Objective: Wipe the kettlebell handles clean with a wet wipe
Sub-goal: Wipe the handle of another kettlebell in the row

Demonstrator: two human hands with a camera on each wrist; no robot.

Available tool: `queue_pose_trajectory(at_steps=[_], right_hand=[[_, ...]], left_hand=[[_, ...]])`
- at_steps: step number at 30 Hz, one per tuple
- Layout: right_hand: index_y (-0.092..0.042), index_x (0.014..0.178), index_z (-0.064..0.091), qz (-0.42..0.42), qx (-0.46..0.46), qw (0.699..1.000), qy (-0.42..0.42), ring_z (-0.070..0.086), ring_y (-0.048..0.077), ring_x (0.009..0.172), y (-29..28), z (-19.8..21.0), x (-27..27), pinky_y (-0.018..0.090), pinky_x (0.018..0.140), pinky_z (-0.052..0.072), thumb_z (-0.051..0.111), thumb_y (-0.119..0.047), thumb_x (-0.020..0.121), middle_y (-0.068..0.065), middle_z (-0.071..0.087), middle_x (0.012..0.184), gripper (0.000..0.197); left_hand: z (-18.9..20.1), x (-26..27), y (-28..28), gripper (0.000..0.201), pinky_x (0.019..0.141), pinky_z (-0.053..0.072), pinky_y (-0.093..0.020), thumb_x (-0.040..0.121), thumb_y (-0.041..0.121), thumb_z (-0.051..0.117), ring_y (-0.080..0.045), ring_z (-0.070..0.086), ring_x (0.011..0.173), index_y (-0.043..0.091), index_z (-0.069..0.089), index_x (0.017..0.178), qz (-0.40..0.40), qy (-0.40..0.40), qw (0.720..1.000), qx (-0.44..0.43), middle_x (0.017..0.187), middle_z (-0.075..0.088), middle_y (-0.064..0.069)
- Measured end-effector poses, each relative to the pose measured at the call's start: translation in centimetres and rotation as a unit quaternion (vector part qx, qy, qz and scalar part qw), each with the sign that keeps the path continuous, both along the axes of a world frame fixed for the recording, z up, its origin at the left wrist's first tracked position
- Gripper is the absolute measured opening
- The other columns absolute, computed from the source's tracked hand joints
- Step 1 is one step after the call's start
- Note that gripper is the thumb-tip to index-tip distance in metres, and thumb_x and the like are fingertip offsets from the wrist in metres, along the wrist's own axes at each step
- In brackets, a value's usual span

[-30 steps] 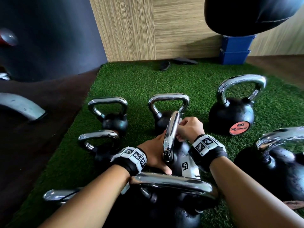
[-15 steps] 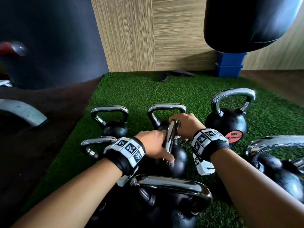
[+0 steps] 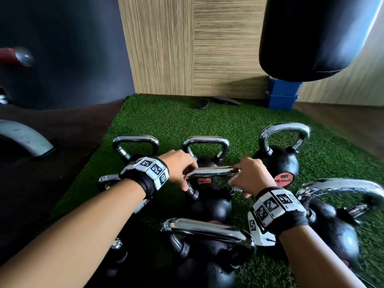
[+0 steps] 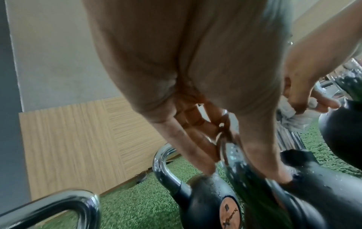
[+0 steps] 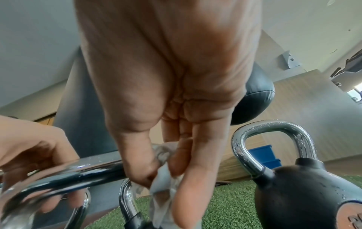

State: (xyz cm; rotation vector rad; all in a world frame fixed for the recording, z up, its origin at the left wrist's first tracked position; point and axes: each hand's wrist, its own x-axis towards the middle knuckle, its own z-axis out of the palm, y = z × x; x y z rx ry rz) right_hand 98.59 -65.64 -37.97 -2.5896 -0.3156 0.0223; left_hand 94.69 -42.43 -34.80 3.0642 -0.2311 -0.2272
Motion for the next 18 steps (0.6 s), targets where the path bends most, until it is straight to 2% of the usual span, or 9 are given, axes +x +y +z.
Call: queue_pose_trajectory(at_steps=[3, 6, 8, 10, 11, 13, 14, 16, 18], right_hand=[[-0.003, 0.089, 0.074, -0.006, -0.005, 1.0, 0.004, 0.065, 0.015, 0.046, -0.2, 0.1, -0.7, 0.019, 0.037, 0.049, 0.068, -0.003, 0.07, 0.007, 0.068, 0.065, 0.02], [-0.003, 0.094, 0.074, -0.007, -0.019, 1.0, 0.024, 0.069, 0.021, 0.052, 0.0, 1.1, -1.0, 0.028, 0.046, 0.059, 0.072, -0.006, 0.07, 0.011, 0.071, 0.072, 0.024], [-0.012, 0.105, 0.075, 0.002, -0.029, 0.999, 0.035, 0.072, 0.022, 0.056, -0.4, 1.9, -1.5, 0.033, 0.054, 0.062, 0.071, -0.007, 0.07, 0.012, 0.074, 0.08, 0.036], [-0.019, 0.114, 0.074, 0.012, -0.063, 0.998, 0.03, 0.073, 0.018, 0.063, -1.0, 2.8, -2.4, 0.03, 0.06, 0.063, 0.069, -0.01, 0.073, 0.009, 0.076, 0.088, 0.042], [-0.02, 0.115, 0.073, 0.01, -0.058, 0.998, 0.028, 0.072, 0.014, 0.059, -1.3, 3.1, -3.0, 0.027, 0.057, 0.061, 0.069, -0.011, 0.075, 0.007, 0.076, 0.087, 0.041], [-0.019, 0.108, 0.07, -0.003, -0.023, 0.999, 0.037, 0.067, 0.01, 0.044, -1.7, 3.9, -4.1, 0.023, 0.044, 0.055, 0.069, -0.01, 0.077, 0.003, 0.074, 0.074, 0.032], [-0.019, 0.103, 0.066, -0.005, -0.013, 0.999, 0.045, 0.066, 0.012, 0.042, -1.8, 4.4, -4.9, 0.025, 0.043, 0.054, 0.07, -0.009, 0.077, 0.003, 0.073, 0.069, 0.028], [-0.018, 0.094, 0.06, 0.022, -0.003, 0.998, 0.06, 0.067, 0.017, 0.047, -1.7, 5.5, -6.6, 0.03, 0.046, 0.055, 0.074, -0.005, 0.078, 0.008, 0.072, 0.07, 0.025], [-0.019, 0.088, 0.061, 0.053, -0.004, 0.997, 0.05, 0.069, 0.018, 0.052, -1.3, 6.9, -8.7, 0.031, 0.049, 0.055, 0.077, -0.005, 0.078, 0.006, 0.071, 0.072, 0.023]], left_hand=[[-0.8, -0.7, 0.2, 0.066, 0.081, 0.047, -0.023, 0.062, 0.04, 0.092, -0.019, 0.069, 0.104, 0.042, 0.068, 0.124, 0.016, -0.035, 0.999, -0.032, 0.113, 0.074, 0.008], [-1.5, -1.9, 0.1, 0.071, 0.09, 0.049, -0.025, 0.07, 0.034, 0.088, -0.022, 0.068, 0.112, 0.047, 0.06, 0.134, 0.035, -0.068, 0.996, -0.05, 0.125, 0.072, 0.004], [-2.0, -3.2, 0.1, 0.077, 0.097, 0.049, -0.025, 0.078, 0.021, 0.08, -0.022, 0.065, 0.12, 0.046, 0.049, 0.145, 0.052, -0.083, 0.992, -0.083, 0.136, 0.066, 0.002], [-2.4, -4.9, 0.2, 0.083, 0.105, 0.05, -0.03, 0.084, 0.005, 0.066, -0.023, 0.064, 0.124, 0.041, 0.038, 0.154, 0.061, -0.084, 0.986, -0.133, 0.143, 0.062, -0.002], [-2.5, -5.8, 0.4, 0.083, 0.106, 0.05, -0.033, 0.085, -0.001, 0.059, -0.023, 0.064, 0.124, 0.038, 0.037, 0.155, 0.067, -0.085, 0.982, -0.157, 0.143, 0.061, -0.004], [-2.8, -7.7, 1.3, 0.079, 0.108, 0.049, -0.034, 0.085, -0.006, 0.051, -0.021, 0.063, 0.125, 0.035, 0.043, 0.152, 0.079, -0.079, 0.976, -0.185, 0.142, 0.062, 0.0], [-3.1, -8.6, 1.9, 0.076, 0.11, 0.047, -0.033, 0.085, -0.007, 0.049, -0.02, 0.062, 0.126, 0.033, 0.047, 0.15, 0.081, -0.061, 0.976, -0.191, 0.142, 0.063, 0.003], [-3.9, -10.2, 3.0, 0.073, 0.11, 0.046, -0.031, 0.085, -0.007, 0.047, -0.017, 0.061, 0.126, 0.031, 0.052, 0.147, 0.082, -0.012, 0.974, -0.21, 0.139, 0.064, 0.005], [-4.8, -11.7, 4.0, 0.071, 0.106, 0.048, -0.028, 0.083, -0.005, 0.046, -0.015, 0.061, 0.124, 0.033, 0.056, 0.143, 0.094, 0.015, 0.969, -0.229, 0.136, 0.066, 0.008]])
